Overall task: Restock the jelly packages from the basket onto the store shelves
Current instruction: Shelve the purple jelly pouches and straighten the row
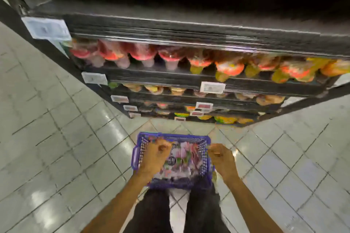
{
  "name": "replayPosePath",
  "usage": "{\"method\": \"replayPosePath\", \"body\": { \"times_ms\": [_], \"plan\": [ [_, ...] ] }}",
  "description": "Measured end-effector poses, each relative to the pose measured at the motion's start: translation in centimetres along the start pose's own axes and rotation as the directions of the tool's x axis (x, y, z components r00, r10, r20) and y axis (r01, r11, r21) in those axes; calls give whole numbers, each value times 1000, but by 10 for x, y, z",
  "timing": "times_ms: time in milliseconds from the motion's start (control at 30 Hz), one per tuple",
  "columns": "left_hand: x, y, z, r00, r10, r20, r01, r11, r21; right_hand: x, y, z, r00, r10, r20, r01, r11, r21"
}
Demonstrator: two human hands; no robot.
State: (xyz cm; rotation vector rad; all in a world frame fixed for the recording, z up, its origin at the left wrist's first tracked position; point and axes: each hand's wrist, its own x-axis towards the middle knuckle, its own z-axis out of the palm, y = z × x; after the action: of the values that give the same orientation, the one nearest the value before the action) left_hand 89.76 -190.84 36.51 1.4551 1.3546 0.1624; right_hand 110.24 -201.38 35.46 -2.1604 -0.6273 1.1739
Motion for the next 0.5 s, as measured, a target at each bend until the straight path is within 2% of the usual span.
{"method": "replayPosePath", "body": {
  "times_ms": [67,100,133,267,300,367,400,500],
  "plan": [
    [9,-38,3,999,-49,10,49,996,-68,12,36,35,998,52,-25,-50,995,84],
    [13,-56,7,997,-71,-9,69,992,-110,18,49,50,996,81,-22,-80,995,54],
    [18,-75,12,993,-110,-33,105,987,-123,24,64,62,997,73,8,-73,996,-47],
    [46,-164,40,967,-248,-50,246,968,-55,58,128,110,972,234,35,-223,954,-199],
    [55,-185,49,959,-280,-45,279,960,-21,66,140,122,954,289,76,-274,948,-158],
    [76,-228,67,946,-323,-29,324,945,35,86,168,146,920,373,119,-348,919,-187],
    [87,-250,77,943,-332,-23,333,941,59,94,180,158,906,388,167,-350,911,-218],
    [120,-308,105,923,-379,-65,384,919,90,133,223,194,879,435,195,-352,868,-350]
  ]
}}
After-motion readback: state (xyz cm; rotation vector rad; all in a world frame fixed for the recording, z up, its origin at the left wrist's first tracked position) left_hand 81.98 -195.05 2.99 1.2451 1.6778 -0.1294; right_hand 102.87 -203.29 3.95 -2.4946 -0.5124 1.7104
